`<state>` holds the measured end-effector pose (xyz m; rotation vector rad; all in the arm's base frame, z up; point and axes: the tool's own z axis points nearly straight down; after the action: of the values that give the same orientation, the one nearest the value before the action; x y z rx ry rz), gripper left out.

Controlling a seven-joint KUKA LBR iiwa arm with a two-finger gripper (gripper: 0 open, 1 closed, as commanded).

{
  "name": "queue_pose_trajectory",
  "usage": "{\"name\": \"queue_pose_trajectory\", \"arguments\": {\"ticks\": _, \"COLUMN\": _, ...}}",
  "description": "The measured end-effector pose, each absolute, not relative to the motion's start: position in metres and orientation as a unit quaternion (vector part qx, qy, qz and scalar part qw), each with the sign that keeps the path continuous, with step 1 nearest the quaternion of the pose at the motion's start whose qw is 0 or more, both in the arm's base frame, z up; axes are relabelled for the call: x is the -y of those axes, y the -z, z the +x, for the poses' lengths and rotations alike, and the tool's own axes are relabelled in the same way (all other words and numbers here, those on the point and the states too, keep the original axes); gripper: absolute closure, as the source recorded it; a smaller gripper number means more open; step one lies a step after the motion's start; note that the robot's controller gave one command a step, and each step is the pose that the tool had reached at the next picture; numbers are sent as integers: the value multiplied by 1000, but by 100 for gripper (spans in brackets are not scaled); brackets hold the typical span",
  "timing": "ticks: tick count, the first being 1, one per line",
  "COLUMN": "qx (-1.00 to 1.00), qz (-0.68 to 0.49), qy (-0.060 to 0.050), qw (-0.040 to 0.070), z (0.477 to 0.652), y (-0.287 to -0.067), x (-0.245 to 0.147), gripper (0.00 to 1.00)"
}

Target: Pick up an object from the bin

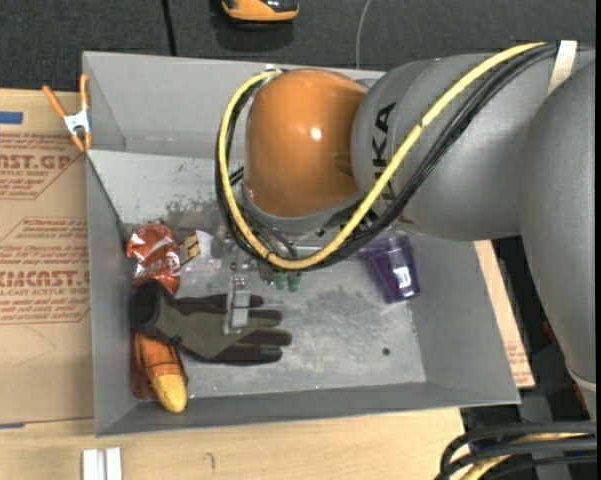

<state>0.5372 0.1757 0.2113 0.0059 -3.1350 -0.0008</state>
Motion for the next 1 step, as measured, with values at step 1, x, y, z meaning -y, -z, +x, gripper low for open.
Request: {"name": "queue_pose_trajectory", "arguments": {"ticks": 1, "qx": 1000, "qz": 1, "qy": 1, "qw": 1, "z": 538, "y": -214, "x": -175, "gripper": 0}}
